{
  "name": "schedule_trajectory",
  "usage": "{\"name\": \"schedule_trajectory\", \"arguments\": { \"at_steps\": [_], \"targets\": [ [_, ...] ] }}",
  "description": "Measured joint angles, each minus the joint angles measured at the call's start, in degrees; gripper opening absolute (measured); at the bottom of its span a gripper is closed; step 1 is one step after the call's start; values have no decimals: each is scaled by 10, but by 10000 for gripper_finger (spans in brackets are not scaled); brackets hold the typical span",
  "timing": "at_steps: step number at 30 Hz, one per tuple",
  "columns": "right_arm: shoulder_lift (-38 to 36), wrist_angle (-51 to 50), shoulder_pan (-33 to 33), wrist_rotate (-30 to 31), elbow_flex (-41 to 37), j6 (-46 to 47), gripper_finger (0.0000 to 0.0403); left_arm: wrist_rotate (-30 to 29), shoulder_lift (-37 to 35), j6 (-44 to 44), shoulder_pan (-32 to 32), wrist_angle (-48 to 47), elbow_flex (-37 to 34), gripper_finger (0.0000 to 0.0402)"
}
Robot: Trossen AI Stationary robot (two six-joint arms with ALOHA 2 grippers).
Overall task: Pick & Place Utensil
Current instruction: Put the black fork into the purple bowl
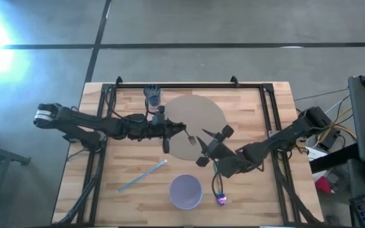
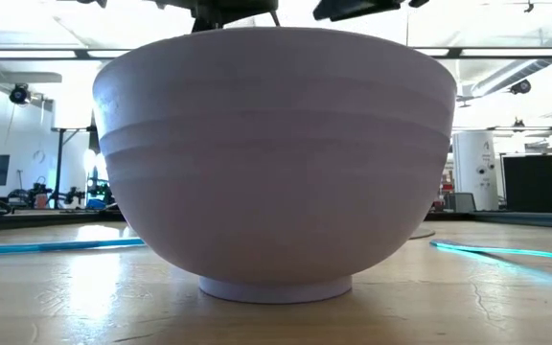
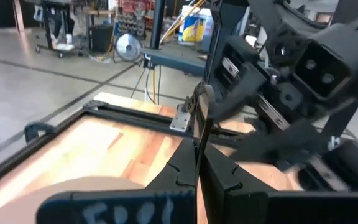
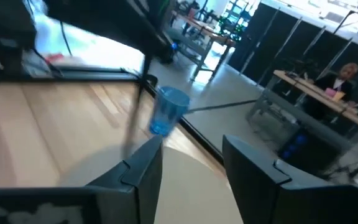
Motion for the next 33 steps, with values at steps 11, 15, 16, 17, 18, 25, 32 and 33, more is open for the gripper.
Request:
{"name": "schedule_trajectory", "arguments": {
  "at_steps": [11, 15, 16, 17, 18, 25, 32, 33],
  "targets": [
    [-67, -219, -9, -3, 0, 79, 151, -2, -3, -90, -29, -39, 0, 0],
    [-96, -303, -18, -3, -1, 134, 148, -2, -3, -113, -47, -40, 0, 0],
    [-102, -319, -20, -3, -1, 145, 148, -2, -3, -120, -51, -41, 0, 0],
    [-109, -333, -22, -3, -2, 154, 149, -2, -3, -127, -56, -42, 0, 0],
    [-116, -345, -23, -3, -4, 160, 150, -2, -3, -135, -61, -45, 0, 0],
    [-156, -352, -24, -3, -38, 173, 150, -2, -3, -189, -91, -58, 0, 0],
    [-169, -353, -24, -3, -77, 212, 148, -17, -7, -232, -117, -77, 0, 0],
    [-169, -352, -24, -3, -81, 216, 147, -29, -7, -242, -125, -82, 0, 0]
  ]
}}
